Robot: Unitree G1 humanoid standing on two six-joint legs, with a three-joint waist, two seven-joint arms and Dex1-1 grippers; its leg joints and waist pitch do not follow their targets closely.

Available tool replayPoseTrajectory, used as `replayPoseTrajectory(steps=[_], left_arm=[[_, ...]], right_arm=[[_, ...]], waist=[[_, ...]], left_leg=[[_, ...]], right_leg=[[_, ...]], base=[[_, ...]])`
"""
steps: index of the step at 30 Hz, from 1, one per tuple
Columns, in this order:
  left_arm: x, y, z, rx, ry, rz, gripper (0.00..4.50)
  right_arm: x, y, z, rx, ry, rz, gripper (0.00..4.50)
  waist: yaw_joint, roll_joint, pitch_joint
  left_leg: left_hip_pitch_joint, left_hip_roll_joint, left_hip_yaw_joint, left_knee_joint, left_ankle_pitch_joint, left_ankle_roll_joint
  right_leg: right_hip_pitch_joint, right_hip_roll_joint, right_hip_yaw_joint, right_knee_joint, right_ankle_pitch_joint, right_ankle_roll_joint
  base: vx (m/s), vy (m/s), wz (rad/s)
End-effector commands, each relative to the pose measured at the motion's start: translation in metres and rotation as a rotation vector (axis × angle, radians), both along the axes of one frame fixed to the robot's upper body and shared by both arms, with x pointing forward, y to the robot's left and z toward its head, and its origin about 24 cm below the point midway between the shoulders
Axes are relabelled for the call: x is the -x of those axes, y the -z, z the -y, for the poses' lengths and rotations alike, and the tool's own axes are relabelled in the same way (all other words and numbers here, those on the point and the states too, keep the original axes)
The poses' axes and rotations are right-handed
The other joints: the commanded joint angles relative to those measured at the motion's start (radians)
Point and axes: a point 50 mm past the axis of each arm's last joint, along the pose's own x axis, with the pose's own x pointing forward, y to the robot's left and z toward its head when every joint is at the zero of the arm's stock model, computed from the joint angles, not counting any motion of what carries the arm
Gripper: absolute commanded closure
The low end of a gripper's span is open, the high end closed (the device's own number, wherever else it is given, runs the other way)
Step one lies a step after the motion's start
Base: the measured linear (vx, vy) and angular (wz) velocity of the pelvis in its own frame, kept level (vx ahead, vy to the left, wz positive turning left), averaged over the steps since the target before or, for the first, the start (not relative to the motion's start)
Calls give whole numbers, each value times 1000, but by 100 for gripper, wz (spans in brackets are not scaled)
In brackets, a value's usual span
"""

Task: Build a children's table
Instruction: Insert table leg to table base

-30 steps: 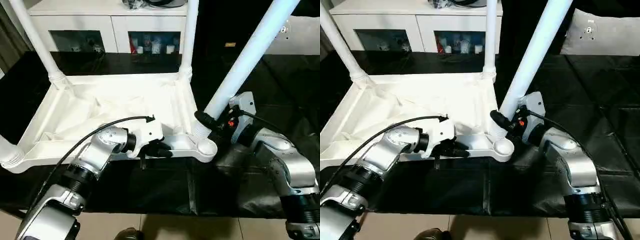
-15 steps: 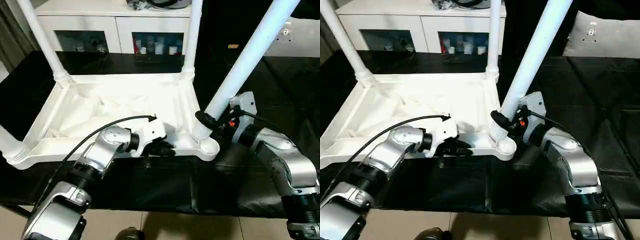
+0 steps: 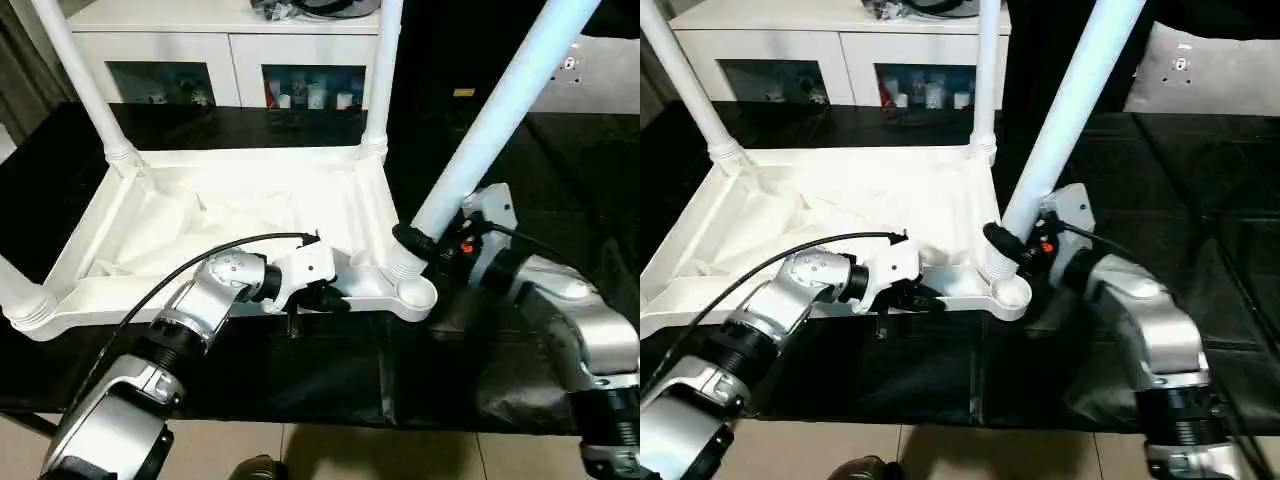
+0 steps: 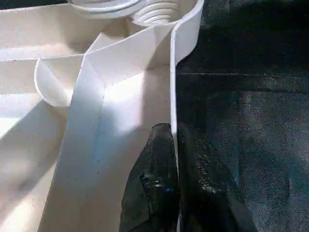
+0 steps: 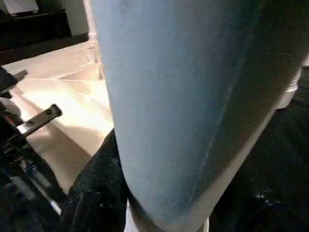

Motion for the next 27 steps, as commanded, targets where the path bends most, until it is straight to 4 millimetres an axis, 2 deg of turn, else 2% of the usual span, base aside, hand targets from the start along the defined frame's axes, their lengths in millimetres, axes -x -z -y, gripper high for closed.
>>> replayPoseTrajectory(steps=[1, 7, 10, 11, 12, 16, 21, 22, 27], left_arm=[[-4, 3, -14, -73, -44, 17, 450], [-6, -5, -24, -63, -46, 23, 450], [-6, -5, -28, -72, -39, 26, 450], [-6, -6, -29, -74, -36, 28, 450], [-5, -6, -31, -79, -33, 28, 450], [-5, -7, -35, -91, -36, 24, 450], [-3, -8, -38, -105, -11, 26, 450], [-2, -8, -37, -102, -6, 23, 450], [2, -11, -33, -105, 53, 26, 450]], right_arm=[[1, -16, 0, -10, -51, 31, 264], [5, -21, 4, -3, -182, -52, 264], [4, -21, 5, 12, -216, -70, 264], [4, -21, 5, 15, -225, -75, 264], [3, -19, 5, 21, -239, -88, 264], [0, -18, 2, 58, -271, -109, 264], [0, -18, 1, 73, -298, -128, 264], [0, -17, 0, 79, -298, -128, 264], [-4, -7, -6, 74, -299, -149, 264]], waist=[[5, -18, -78], [1, -22, -76], [-4, -21, -77], [-4, -29, -77], [-5, -24, -78], [-4, -22, -78], [1, -22, -80], [1, -26, -79], [0, -21, -79]], left_leg=[[26, 76, -27, -63, -98, 81], [23, 75, -26, -63, -106, 80], [23, 75, -26, -63, -104, 77], [23, 75, -25, -63, -102, 79], [23, 74, -24, -61, -92, 83], [25, 76, -24, -60, -89, 82], [25, 76, -24, -59, -79, 87], [24, 76, -23, -59, -82, 87], [26, 77, -22, -60, -85, 78]], right_leg=[[47, -99, 42, -65, 23, -248], [48, -100, 40, -68, -18, -252], [46, -99, 40, -68, -21, -252], [47, -99, 39, -68, -16, -253], [46, -98, 39, -66, -5, -259], [43, -97, 39, -64, 0, -266], [45, -97, 38, -60, 28, -270], [44, -98, 38, -61, 20, -269], [41, -96, 38, -61, 8, -273]], base=[[0, 0, 0], [0, 0, 0], [0, 0, 0], [0, 0, 0], [0, 0, 0], [0, 0, 0], [0, 0, 0], [0, 0, 0], [0, 0, 0]])
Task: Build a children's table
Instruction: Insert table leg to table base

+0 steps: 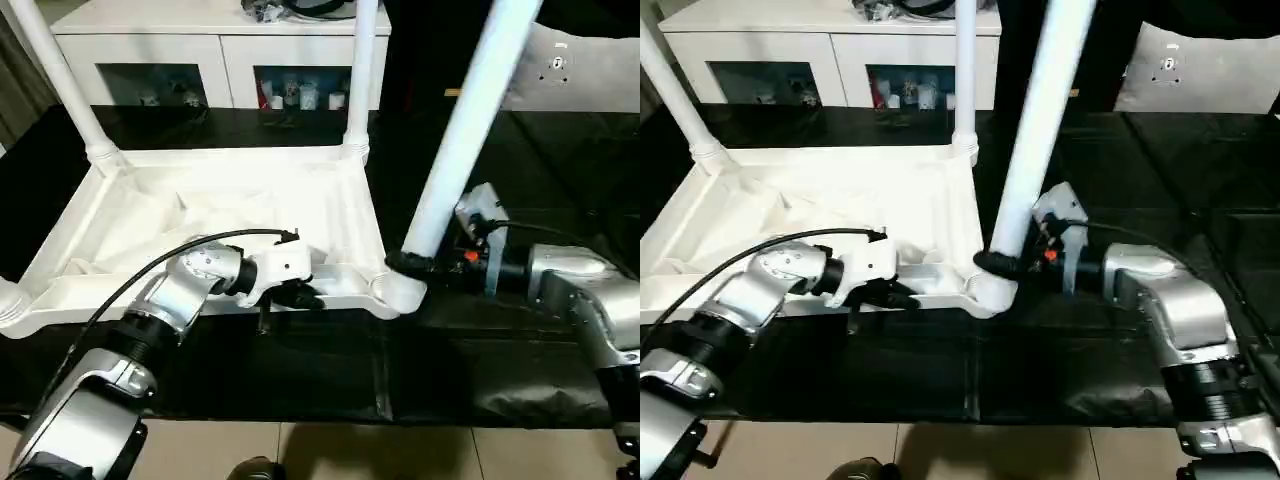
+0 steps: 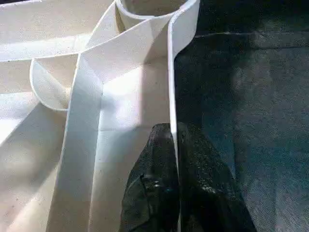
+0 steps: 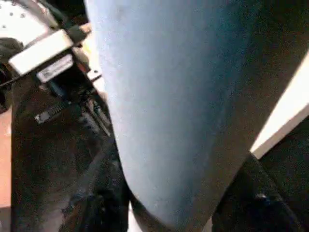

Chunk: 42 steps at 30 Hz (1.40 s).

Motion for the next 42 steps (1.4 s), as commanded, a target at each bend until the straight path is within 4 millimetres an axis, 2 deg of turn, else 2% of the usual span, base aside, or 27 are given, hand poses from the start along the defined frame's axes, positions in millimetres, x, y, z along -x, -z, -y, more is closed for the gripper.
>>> replayPoseTrajectory(steps=[1, 7, 12, 16, 24, 25, 26, 28, 30, 31, 34, 37, 39, 42], left_arm=[[2, -3, -1, -27, 35, 25, 450], [2, -3, 1, -40, 57, 28, 450], [0, -5, 6, -33, 59, 38, 450], [0, -5, 6, -25, 58, 41, 450], [-1, -6, 5, 3, 25, 50, 450], [-1, -6, 5, 11, 18, 49, 450], [-1, -6, 5, 14, 15, 47, 450], [-1, -5, 5, 25, 7, 44, 450], [-1, -5, 5, 31, -1, 43, 450], [-1, -5, 5, 31, -2, 44, 450], [-1, -5, 3, 34, -10, 48, 450], [-2, -5, 3, 34, -13, 48, 450], [-2, -5, 3, 29, -11, 50, 450], [-2, -5, 3, 20, -6, 55, 450]], right_arm=[[-3, 6, -6, 16, -27, -8, 264], [-6, 11, -11, 27, -41, -29, 264], [-8, 16, -14, 35, -71, -49, 264], [-10, 19, -13, 28, -57, -55, 264], [-9, 28, -1, -112, 41, -113, 264], [-7, 33, 3, -167, 78, -131, 264], [-6, 34, 4, -183, 91, -136, 264], [-1, 42, 9, -216, 126, -141, 264], [5, 48, 12, -217, 144, -137, 264], [7, 49, 12, -212, 146, -133, 264], [15, 53, 15, -140, 150, -86, 264], [17, 54, 18, -59, 165, -47, 264], [17, 54, 18, -5, 145, -22, 264], [18, 53, 16, 70, 93, -2, 264]], waist=[[11, -21, -80], [19, -20, -81], [21, -21, -83], [20, -22, -81], [24, -21, -82], [24, -19, -83], [26, -11, -82], [27, -14, -83], [28, -12, -83], [28, -13, -83], [30, -2, -81], [29, -6, -80], [28, -1, -77], [25, -3, -74]], left_leg=[[27, 75, -23, -59, -87, 79], [28, 75, -21, -59, -94, 73], [27, 74, -22, -58, -85, 76], [27, 75, -23, -60, -100, 70], [28, 76, -22, -60, -108, 64], [28, 76, -23, -61, -104, 65], [28, 77, -24, -61, -106, 64], [28, 77, -23, -61, -116, 63], [28, 77, -25, -63, -123, 60], [28, 76, -25, -63, -122, 60], [29, 78, -27, -65, -145, 50], [31, 78, -29, -70, -158, 41], [32, 78, -29, -72, -190, 29], [33, 78, -30, -74, -215, 19]], right_leg=[[41, -99, 39, -59, 11, -274], [41, -99, 39, -59, 13, -273], [42, -99, 39, -56, 33, -273], [41, -98, 38, -59, 14, -273], [41, -100, 39, -60, 13, -274], [41, -98, 38, -59, 21, -274], [39, -100, 39, -58, 23, -274], [41, -100, 39, -60, 32, -277], [42, -100, 37, -59, 32, -276], [41, -99, 37, -60, 32, -276], [40, -101, 38, -63, 14, -271], [41, -99, 38, -64, 15, -265], [40, -102, 39, -69, -28, -262], [40, -102, 41, -74, -65, -255]], base=[[0, 0, 0], [0, 0, 0], [0, 0, 0], [0, 0, 0], [0, 0, 0], [0, 0, 0], [0, 0, 0], [0, 0, 0], [0, 0, 0], [0, 0, 0], [0, 0, 0], [0, 0, 0], [0, 0, 0], [0, 0, 0]])
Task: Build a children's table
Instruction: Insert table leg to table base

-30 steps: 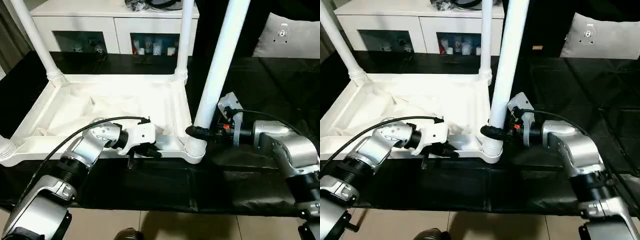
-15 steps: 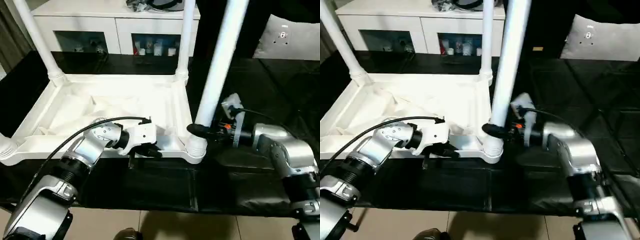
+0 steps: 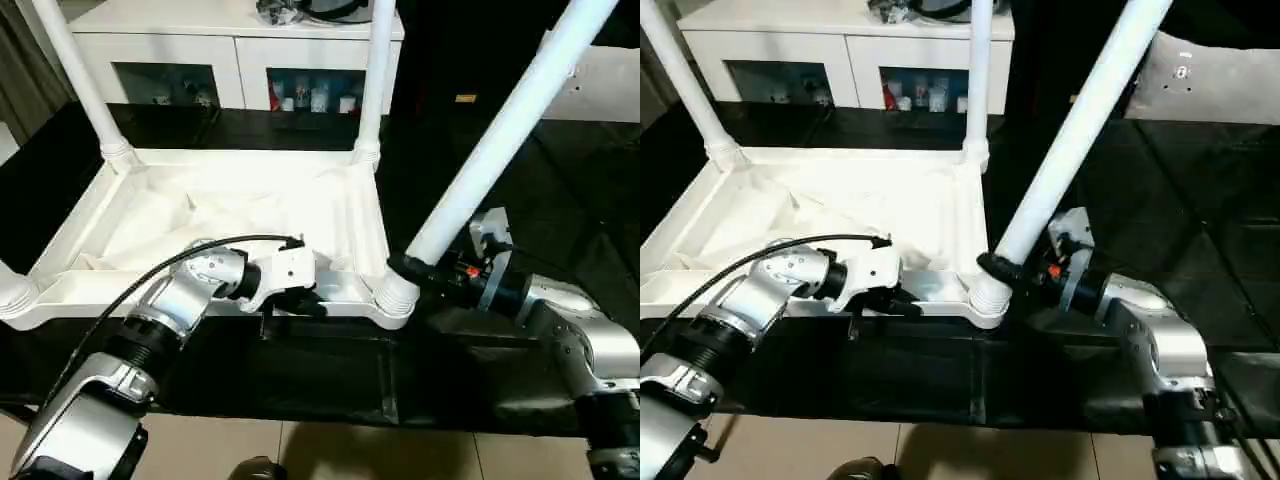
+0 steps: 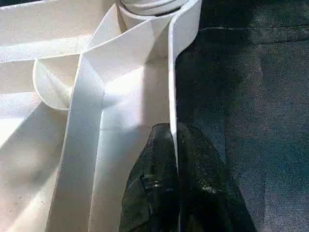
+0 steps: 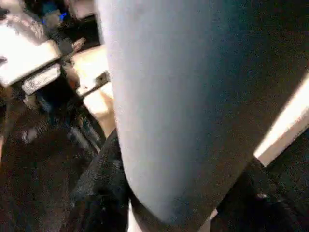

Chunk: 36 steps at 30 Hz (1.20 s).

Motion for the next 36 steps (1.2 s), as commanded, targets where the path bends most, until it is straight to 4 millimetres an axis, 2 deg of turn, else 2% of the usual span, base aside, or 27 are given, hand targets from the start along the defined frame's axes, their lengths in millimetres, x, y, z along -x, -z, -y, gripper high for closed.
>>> replayPoseTrajectory(steps=[1, 5, 8, 12, 15, 16, 20, 22, 23, 28, 29, 36], left_arm=[[-4, -9, -3, 18, -17, 41, 450], [-5, -10, -4, 8, -10, 47, 450], [-6, -11, -5, -7, 1, 53, 450], [-9, -14, -5, -24, 16, 59, 450], [-10, -16, -5, -31, 20, 64, 450], [-11, -16, -5, -33, 19, 66, 450], [-13, -17, -5, -37, 22, 67, 450], [-14, -17, -4, -38, 26, 65, 450], [-14, -17, -4, -38, 26, 65, 450], [-15, -16, -4, -48, 40, 59, 450], [-15, -16, -4, -53, 44, 59, 450], [-15, -13, -8, -54, 23, 33, 450]], right_arm=[[6, 23, 8, 168, 9, -85, 264], [6, 24, 3, 203, -54, -94, 264], [4, 25, -1, 222, -103, -102, 264], [-3, 25, -8, 236, -157, -122, 264], [-4, 24, -10, 253, -191, -126, 264], [-3, 24, -11, 250, -208, -138, 264], [-1, 25, -12, 247, -232, -152, 264], [-1, 26, -11, 239, -228, -158, 264], [-2, 27, -11, 237, -226, -159, 264], [-1, 29, -9, 221, -222, -166, 264], [-1, 29, -10, 221, -224, -166, 264], [-1, 29, -14, 196, -193, -162, 264]], waist=[[4, 2, -69], [3, 0, -72], [2, 2, -71], [-1, 0, -70], [0, -1, -72], [-1, -6, -72], [2, -3, -73], [3, -3, -73], [3, 4, -72], [3, 0, -70], [3, 4, -70], [3, 2, -71]], left_leg=[[32, 78, -31, -76, -216, 20], [29, 77, -30, -72, -183, 39], [29, 76, -30, -72, -188, 43], [30, 77, -31, -75, -216, 29], [30, 78, -30, -73, -200, 33], [30, 79, -29, -73, -195, 37], [29, 77, -28, -71, -184, 48], [30, 79, -29, -72, -192, 44], [32, 79, -29, -73, -203, 39], [33, 80, -29, -76, -230, 26], [33, 80, -30, -76, -233, 23], [33, 81, -30, -77, -234, 23]], right_leg=[[39, -100, 41, -74, -69, -253], [40, -99, 40, -68, -14, -259], [38, -99, 39, -70, -28, -259], [39, -101, 40, -73, -76, -261], [40, -100, 41, -70, -46, -263], [40, -99, 41, -70, -37, -264], [39, -100, 40, -71, -32, -265], [39, -101, 40, -71, -42, -264], [37, -100, 40, -72, -47, -265], [37, -102, 41, -75, -77, -266], [37, -101, 41, -76, -77, -264], [37, -102, 41, -74, -65, -267]], base=[[0, 0, 0], [0, 0, 0], [0, 0, 0], [0, 0, 0], [0, 0, 0], [0, 0, 0], [0, 0, 0], [0, 0, 0], [0, 0, 0], [0, 0, 0], [0, 0, 0], [0, 0, 0]])
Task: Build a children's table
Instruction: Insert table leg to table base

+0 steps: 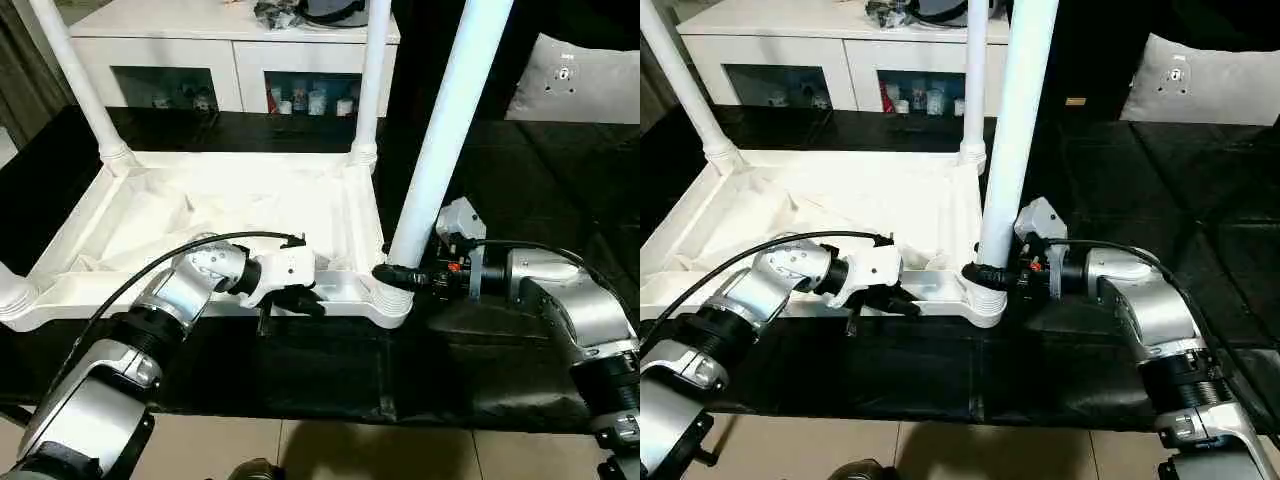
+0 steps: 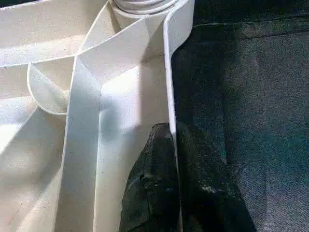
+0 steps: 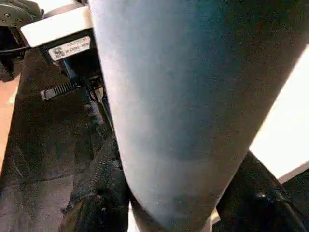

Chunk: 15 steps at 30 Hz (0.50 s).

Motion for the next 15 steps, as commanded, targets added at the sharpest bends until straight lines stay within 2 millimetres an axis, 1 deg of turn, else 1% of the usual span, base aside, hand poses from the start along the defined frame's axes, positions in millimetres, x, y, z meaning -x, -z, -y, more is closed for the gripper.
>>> replayPoseTrajectory(steps=[1, 2, 3, 4, 5, 6, 7, 8, 9, 10, 11, 12, 13, 14, 15], left_arm=[[-8, -13, -6, -21, -19, 45, 450], [-8, -13, -6, -17, -23, 41, 450], [-7, -12, -7, 0, -52, 23, 450], [-5, -11, -8, 15, -80, 2, 450], [-4, -10, -8, 21, -103, -13, 450], [-3, -9, -8, 25, -120, -23, 450], [4, -2, -1, 45, -212, -58, 450], [5, -2, 1, 47, -221, -59, 450], [6, -1, 6, 63, -253, -63, 450], [7, -1, 10, 72, -270, -64, 450], [7, -1, 10, 72, -270, -64, 450], [7, -1, 19, 88, -298, -66, 450], [8, -1, 23, 96, -313, -67, 450], [7, -2, 31, 105, -334, -61, 450], [6, -3, 45, 117, -365, -44, 450]], right_arm=[[13, 37, 1, 60, 14, -174, 264], [13, 37, 1, 58, 24, -176, 264], [12, 38, 2, 60, 64, -174, 264], [12, 39, 3, 61, 107, -172, 264], [12, 40, 3, 58, 138, -173, 264], [12, 40, 3, 54, 163, -175, 264], [10, 45, -1, 37, 302, -189, 264], [10, 46, -2, 38, 315, -190, 264], [9, 48, -4, 43, 358, -190, 264], [8, 49, -5, 46, 382, -190, 264], [8, 49, -5, 46, 382, -190, 264], [4, 50, -6, 39, 455, -198, 264], [2, 51, -7, 35, 494, -204, 264], [-2, 51, -9, 29, 543, -207, 264], [-10, 49, -12, 20, 615, -201, 264]], waist=[[7, 1, -66], [7, 1, -67], [5, -1, -64], [5, 2, -62], [4, 1, -58], [1, 0, -58], [-3, 2, -50], [-6, 1, -48], [-13, -1, -42], [-14, 1, -41], [-18, 2, -39], [-23, -1, -37], [-27, 3, -37], [-29, 3, -37], [-34, 3, -39]], left_leg=[[29, 78, -31, -78, -238, 21], [30, 78, -31, -78, -240, 20], [30, 79, -30, -81, -246, 16], [32, 79, -31, -82, -256, 12], [34, 78, -32, -85, -280, 5], [35, 79, -32, -87, -288, -2], [39, 80, -34, -94, -329, -17], [40, 82, -37, -98, -345, -28], [54, 76, -39, -97, -418, -49], [57, 76, -41, -97, -431, -56], [57, 73, -45, -98, -456, -66], [54, 75, -46, -103, -463, -71], [56, 72, -51, -106, -492, -80], [61, 74, -51, -107, -514, -86], [65, 71, -53, -107, -532, -94]], right_leg=[[35, -102, 43, -75, -75, -264], [35, -102, 43, -75, -80, -264], [34, -102, 44, -76, -91, -262], [32, -103, 45, -78, -113, -260], [31, -103, 45, -82, -153, -254], [32, -104, 47, -83, -170, -251], [28, -104, 48, -88, -238, -243], [28, -106, 49, -88, -266, -239], [18, -107, 52, -107, -415, -207], [16, -109, 54, -110, -448, -196], [13, -108, 52, -116, -500, -172], [18, -107, 52, -117, -506, -167], [14, -106, 48, -121, -528, -146], [10, -106, 48, -123, -535, -141], [7, -104, 47, -122, -529, -137]], base=[[0, 0, 0], [0, 0, 0], [0, 0, 0], [0, 0, 0], [0, 0, 0], [0, 0, 0], [0, 0, 0], [0, 0, 0], [0, 0, 0], [0, 0, 0], [0, 0, 0], [0, 0, 0], [0, 0, 0], [0, 0, 0], [0, 0, 0]])
